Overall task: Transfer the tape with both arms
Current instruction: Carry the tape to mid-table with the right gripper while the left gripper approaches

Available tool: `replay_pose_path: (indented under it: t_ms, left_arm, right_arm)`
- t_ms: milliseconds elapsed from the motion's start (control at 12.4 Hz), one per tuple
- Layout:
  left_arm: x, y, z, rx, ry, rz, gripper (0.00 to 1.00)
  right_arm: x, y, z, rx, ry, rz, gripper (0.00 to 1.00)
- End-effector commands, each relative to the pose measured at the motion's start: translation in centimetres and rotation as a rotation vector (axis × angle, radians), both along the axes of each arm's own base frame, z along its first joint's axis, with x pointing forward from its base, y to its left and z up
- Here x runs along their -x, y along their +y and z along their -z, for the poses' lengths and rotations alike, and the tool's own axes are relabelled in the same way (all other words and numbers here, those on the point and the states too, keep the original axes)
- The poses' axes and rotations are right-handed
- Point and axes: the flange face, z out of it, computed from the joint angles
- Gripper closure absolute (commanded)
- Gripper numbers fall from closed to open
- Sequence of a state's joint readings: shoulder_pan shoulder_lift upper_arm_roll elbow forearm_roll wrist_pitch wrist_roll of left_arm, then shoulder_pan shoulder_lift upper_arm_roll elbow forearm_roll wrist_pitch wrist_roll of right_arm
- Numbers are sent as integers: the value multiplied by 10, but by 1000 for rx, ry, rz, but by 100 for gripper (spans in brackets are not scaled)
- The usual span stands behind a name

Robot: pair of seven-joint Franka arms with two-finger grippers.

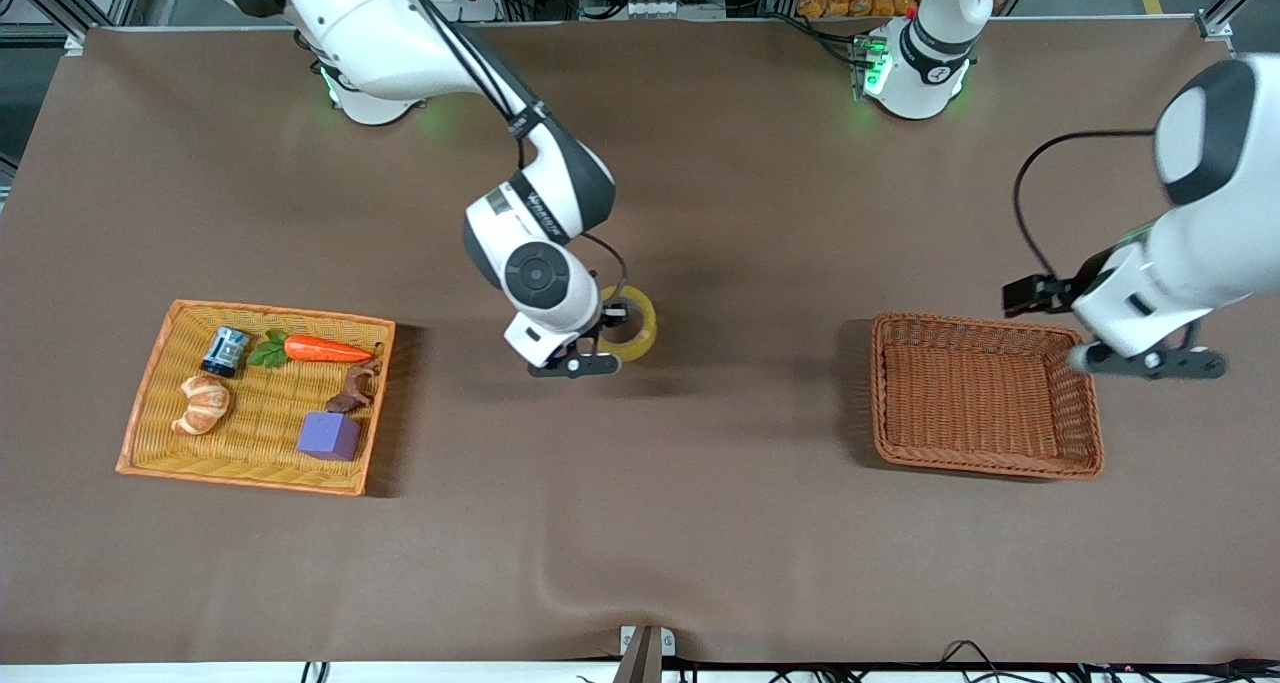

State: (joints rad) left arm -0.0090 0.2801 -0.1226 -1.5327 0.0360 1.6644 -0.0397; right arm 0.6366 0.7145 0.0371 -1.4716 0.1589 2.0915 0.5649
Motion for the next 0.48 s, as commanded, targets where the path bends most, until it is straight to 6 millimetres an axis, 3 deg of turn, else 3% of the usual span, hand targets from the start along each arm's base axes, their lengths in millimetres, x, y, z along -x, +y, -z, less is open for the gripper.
replay_pose_path:
  t_ms: [0,81,161,242,404]
  left_arm:
    - [-11,-28,30,10,3,-2,0]
    - [-14,-40,42,8,2,-17,0]
    - [-16,-58,54,8,3,-6,0]
    - [-15,-74,65,8,11,14,0]
    - [-12,-104,78,3,13,23,0]
  right_arm:
    - [-6,16,24,-28,-36,48,100]
    - [-10,16,35,-44,-65,53,100]
    - [-13,18,40,-52,-78,55,70]
    - [-16,17,38,-57,-81,63,1]
    - [-16,21,19,-72,-96,67,0]
